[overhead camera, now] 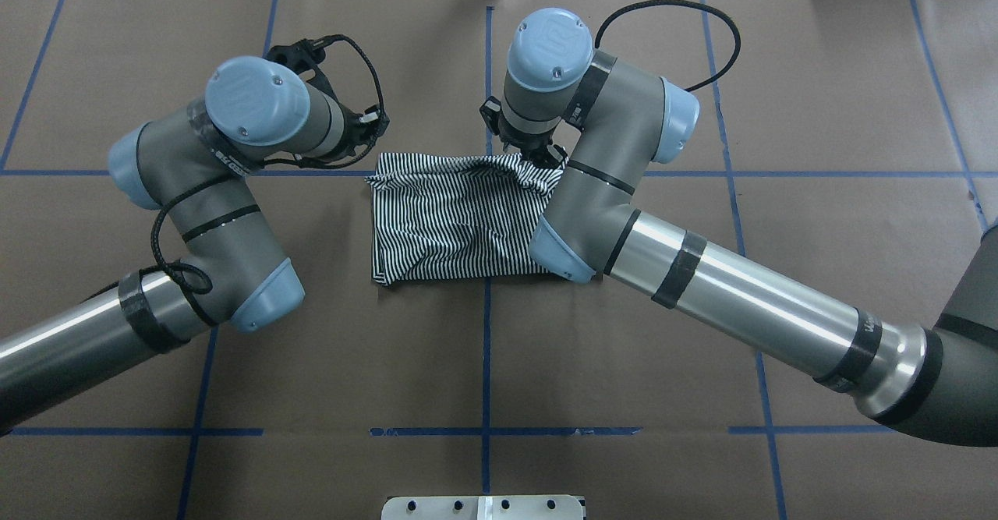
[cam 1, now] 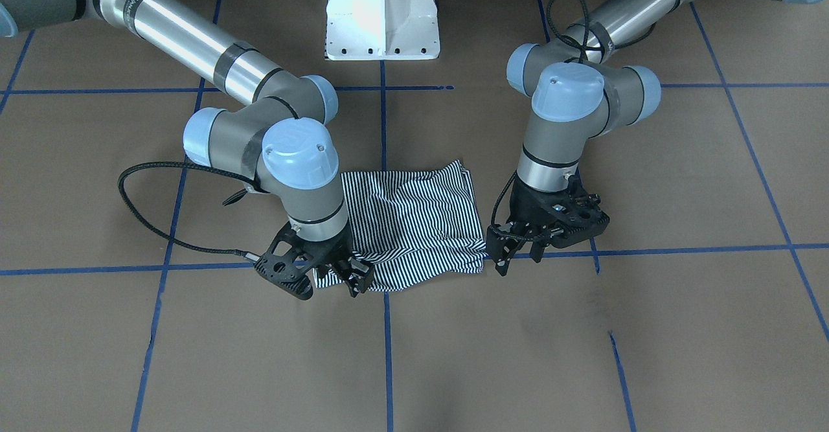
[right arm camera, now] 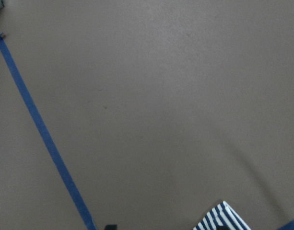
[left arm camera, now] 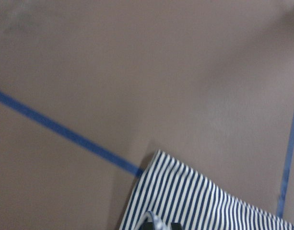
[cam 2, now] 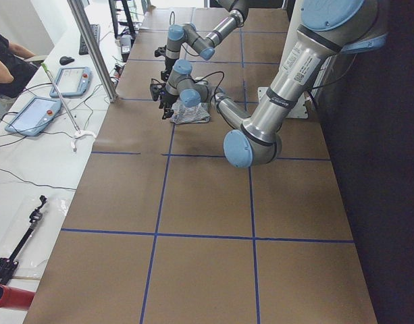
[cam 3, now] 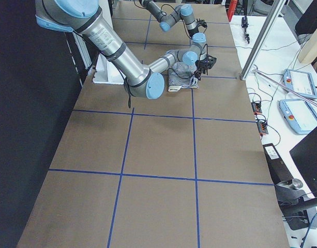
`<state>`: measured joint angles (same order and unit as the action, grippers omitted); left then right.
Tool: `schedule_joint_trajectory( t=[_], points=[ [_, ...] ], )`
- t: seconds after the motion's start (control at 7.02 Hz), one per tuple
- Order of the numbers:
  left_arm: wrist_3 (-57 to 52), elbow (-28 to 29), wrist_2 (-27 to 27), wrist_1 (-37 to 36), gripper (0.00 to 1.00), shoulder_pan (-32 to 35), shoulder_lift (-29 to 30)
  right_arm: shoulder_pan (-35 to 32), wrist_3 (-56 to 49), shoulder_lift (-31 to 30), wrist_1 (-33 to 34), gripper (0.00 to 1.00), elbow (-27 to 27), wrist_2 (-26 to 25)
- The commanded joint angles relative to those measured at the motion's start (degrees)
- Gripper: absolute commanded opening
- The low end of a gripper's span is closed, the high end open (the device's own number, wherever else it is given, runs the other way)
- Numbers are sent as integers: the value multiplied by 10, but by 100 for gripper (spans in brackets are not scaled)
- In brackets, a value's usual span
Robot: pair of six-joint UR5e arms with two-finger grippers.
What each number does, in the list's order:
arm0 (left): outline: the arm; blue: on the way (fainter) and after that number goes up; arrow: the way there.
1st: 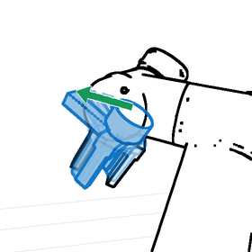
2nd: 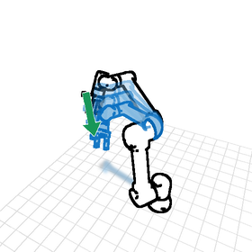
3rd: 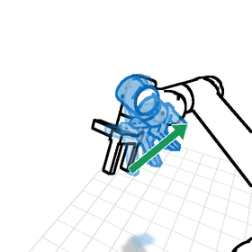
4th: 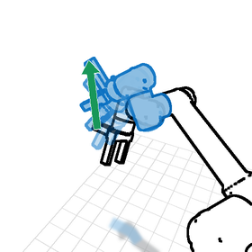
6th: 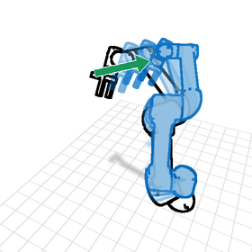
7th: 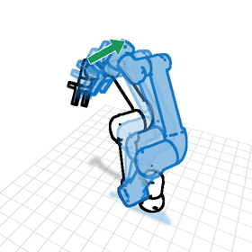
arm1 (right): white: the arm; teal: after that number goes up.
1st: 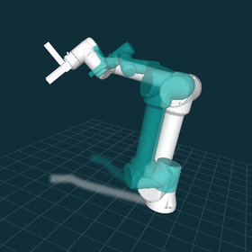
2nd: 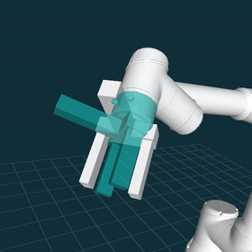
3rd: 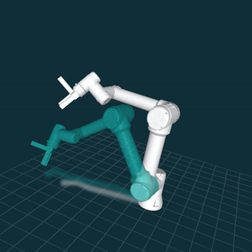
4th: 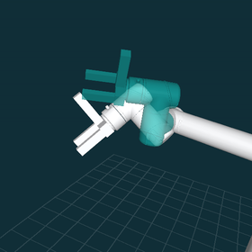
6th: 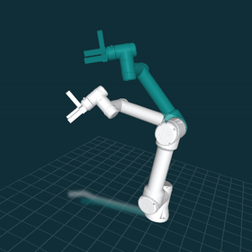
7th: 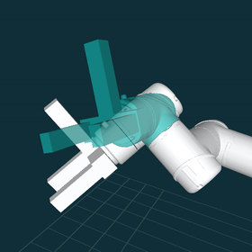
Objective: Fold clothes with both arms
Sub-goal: 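Release the shirt and raise both grippers away from it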
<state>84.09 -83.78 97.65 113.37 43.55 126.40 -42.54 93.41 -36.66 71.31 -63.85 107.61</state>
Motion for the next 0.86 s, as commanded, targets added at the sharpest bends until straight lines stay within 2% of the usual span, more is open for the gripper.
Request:
schedule_joint_trajectory(
  t=[0.0, 0.14, 0.29, 0.71],
  points=[
    [-9, -3, 55, 8, 100, 5, -2, -15, -46, 0, 1, 100, -10, 40],
    [-23, -25, 84, 3, 100, 19, -4, -14, -79, -3, 24, 100, -30, 43],
    [-38, -71, 91, 3, 100, 19, -48, -14, -127, -8, 59, 100, -48, 42],
    [-31, -75, 87, 4, 100, 4, -54, -30, -226, -60, 91, 100, -111, 45]
  ],
)
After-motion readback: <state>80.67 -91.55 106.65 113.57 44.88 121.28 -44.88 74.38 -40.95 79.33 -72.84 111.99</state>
